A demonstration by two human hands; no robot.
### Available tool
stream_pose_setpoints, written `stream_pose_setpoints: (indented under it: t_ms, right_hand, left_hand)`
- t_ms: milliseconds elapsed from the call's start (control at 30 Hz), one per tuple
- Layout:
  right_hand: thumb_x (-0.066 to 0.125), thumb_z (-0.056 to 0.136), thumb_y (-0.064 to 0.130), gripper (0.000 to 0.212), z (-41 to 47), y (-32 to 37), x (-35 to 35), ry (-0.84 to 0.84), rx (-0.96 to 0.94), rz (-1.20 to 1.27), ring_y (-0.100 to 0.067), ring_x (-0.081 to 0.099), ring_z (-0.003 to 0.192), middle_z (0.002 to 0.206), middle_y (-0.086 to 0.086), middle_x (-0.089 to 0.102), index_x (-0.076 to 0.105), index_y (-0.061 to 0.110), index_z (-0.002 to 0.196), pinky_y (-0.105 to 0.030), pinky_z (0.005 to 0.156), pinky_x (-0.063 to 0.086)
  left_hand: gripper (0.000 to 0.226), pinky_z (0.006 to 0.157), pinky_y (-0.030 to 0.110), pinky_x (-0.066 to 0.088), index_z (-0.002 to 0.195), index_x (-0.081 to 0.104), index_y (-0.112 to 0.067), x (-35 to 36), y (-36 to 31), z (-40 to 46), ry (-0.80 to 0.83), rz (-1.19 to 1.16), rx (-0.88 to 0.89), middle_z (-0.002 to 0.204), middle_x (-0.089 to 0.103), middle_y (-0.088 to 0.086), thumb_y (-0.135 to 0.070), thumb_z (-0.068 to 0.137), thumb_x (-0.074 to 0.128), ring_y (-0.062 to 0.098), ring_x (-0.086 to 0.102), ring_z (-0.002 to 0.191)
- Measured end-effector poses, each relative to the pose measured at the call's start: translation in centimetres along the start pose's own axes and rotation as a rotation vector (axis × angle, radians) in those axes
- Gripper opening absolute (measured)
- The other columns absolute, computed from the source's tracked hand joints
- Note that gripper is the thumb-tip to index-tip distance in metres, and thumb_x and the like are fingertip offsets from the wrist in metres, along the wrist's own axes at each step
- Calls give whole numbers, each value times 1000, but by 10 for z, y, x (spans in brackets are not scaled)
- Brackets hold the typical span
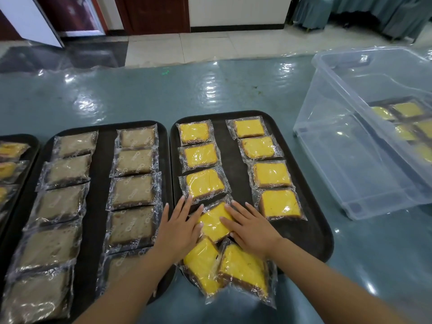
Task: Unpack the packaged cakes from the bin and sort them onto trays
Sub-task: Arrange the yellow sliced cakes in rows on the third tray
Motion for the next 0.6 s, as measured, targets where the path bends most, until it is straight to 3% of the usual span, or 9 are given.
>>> stream_pose_setpoints:
  t_ms: [167,267,367,600]
  right_hand:
    - [29,95,45,52,1,3,7,23,51,36,-23,41,135,149,-4,40,43,28,141,-44,106,33]
    - [29,94,45,51,2,3,7,12,91,51,-22,48,130,146,-3,46,44,29,140,-42,102,37]
    - [29,95,45,51,3,6,9,-25,113,76,-22,50,128,145,-3,46,42,30,141,-42,98,44]
    - [28,95,45,51,8,12,8,-46,176,88,-23,54,124,142,-3,50,49,28,138,-40,89,51]
  left_hand:
    - [77,112,48,-13,142,-21,-35,-4,2,24,49,40,-9,150,-24,-2,-64,71,-19,17,-22,141]
    - [89,110,50,-16,138,-26,-37,1,9,34,88,54,22,150,-26,-2,-77,59,-32,17,-27,137]
    - [93,110,52,-17,136,-30,-39,4,17,39,132,80,41,149,-31,-2,-74,51,-43,16,-29,135]
    - [82,113,53,-13,138,-30,-36,4,22,45,150,110,80,152,-31,1,-69,63,-32,19,-27,139]
Point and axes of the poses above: each hand's wrist, its own z-axis towards the middle knuckle, its own x-axis out of the palm, y = z × x, the point moved 4 cm from there along z, towards the middle knuckle
